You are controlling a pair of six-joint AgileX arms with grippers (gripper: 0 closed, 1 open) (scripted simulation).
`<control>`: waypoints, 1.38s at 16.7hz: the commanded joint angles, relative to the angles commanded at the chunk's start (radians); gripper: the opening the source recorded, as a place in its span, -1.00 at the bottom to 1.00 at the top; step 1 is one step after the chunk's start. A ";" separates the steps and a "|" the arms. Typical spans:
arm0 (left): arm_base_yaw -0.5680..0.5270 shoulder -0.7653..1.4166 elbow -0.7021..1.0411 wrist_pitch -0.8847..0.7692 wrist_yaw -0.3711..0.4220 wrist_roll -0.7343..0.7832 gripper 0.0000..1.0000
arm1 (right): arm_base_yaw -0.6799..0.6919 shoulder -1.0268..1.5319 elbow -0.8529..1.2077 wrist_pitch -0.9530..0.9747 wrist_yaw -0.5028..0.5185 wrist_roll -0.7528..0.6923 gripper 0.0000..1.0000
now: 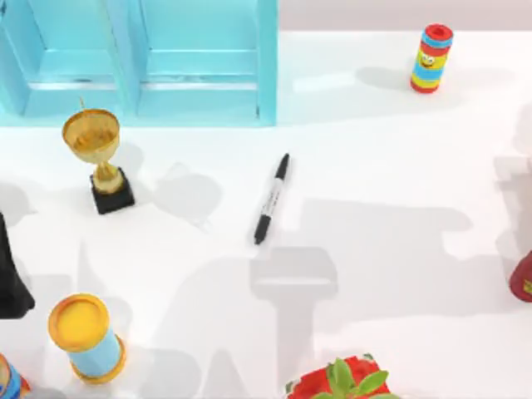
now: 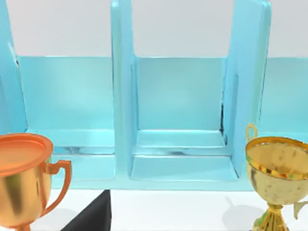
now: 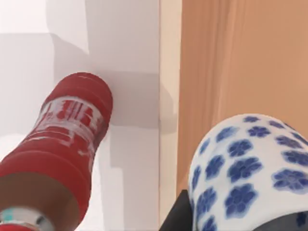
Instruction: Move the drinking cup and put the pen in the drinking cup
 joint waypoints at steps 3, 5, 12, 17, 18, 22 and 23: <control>0.000 0.000 0.000 0.000 0.000 0.000 1.00 | 0.080 -0.056 0.058 -0.081 -0.001 0.078 -1.00; 0.000 0.000 0.000 0.000 0.000 0.000 1.00 | 0.086 -0.062 0.063 -0.087 -0.002 0.084 -1.00; 0.000 0.000 0.000 0.000 0.000 0.000 1.00 | 0.181 -0.019 0.127 -0.021 0.011 0.163 -1.00; 0.000 0.000 0.000 0.000 0.000 0.000 1.00 | 0.360 0.132 0.229 0.074 0.023 0.378 -1.00; 0.000 0.000 0.000 0.000 0.000 0.000 1.00 | 0.393 0.169 0.236 0.088 0.020 0.422 -1.00; 0.000 0.000 0.000 0.000 0.000 0.000 1.00 | 0.494 0.297 0.248 0.121 0.001 0.524 -1.00; 0.000 0.000 0.000 0.000 0.000 0.000 1.00 | 0.509 0.318 0.248 0.124 -0.003 0.527 -1.00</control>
